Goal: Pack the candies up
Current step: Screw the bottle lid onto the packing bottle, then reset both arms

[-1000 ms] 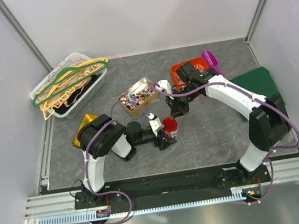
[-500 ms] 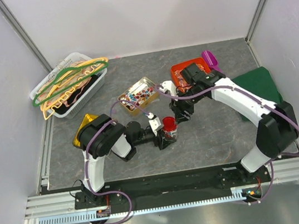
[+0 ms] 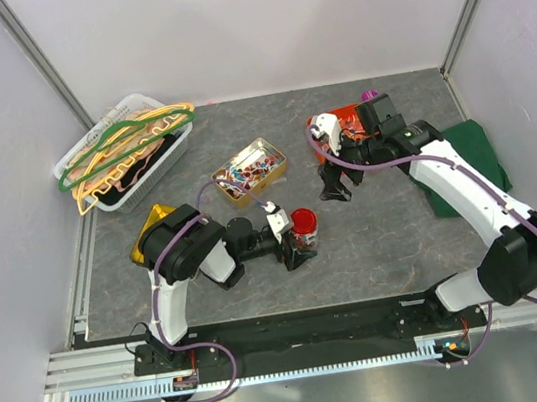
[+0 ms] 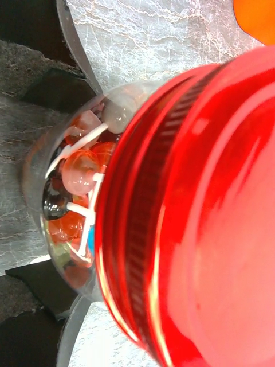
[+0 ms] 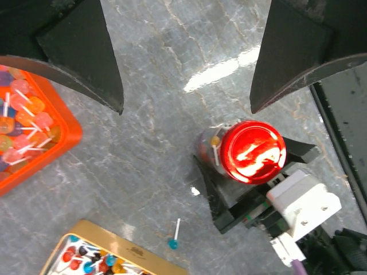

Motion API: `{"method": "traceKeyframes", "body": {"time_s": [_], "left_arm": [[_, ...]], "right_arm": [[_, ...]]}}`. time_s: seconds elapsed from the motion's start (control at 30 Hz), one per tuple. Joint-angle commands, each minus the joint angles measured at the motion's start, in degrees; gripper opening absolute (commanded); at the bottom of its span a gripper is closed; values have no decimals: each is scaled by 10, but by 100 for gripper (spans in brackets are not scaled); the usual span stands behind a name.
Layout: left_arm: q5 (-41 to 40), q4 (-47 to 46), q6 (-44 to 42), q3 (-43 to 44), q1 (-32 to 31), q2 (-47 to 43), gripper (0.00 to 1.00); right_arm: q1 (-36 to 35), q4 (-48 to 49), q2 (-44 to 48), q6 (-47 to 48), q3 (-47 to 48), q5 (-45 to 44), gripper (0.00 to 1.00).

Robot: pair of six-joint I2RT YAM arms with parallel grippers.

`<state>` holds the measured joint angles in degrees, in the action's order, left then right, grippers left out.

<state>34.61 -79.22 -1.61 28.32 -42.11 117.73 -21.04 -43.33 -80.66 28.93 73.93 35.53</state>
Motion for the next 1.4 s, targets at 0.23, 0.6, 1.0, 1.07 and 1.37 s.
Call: {"method": "traceKeyframes", "body": {"time_s": [0.23, 0.6, 1.0, 1.07, 1.37], "left_arm": [[11, -140, -58, -75, 3, -91, 100], [-10, 89, -144, -133, 4, -274, 100], [-85, 363, -227, -110, 41, -471, 100], [-77, 459, -227, -64, 52, -497, 100], [-59, 701, -210, 138, 143, -553, 100]], "right_arm": [[7, 54, 42, -26, -23, -24, 98], [6, 70, 65, -31, -39, -49, 98], [8, 130, 78, -65, -54, -126, 98], [8, 133, 72, -74, -48, -131, 98], [9, 179, 90, -107, -27, -209, 98]]}}
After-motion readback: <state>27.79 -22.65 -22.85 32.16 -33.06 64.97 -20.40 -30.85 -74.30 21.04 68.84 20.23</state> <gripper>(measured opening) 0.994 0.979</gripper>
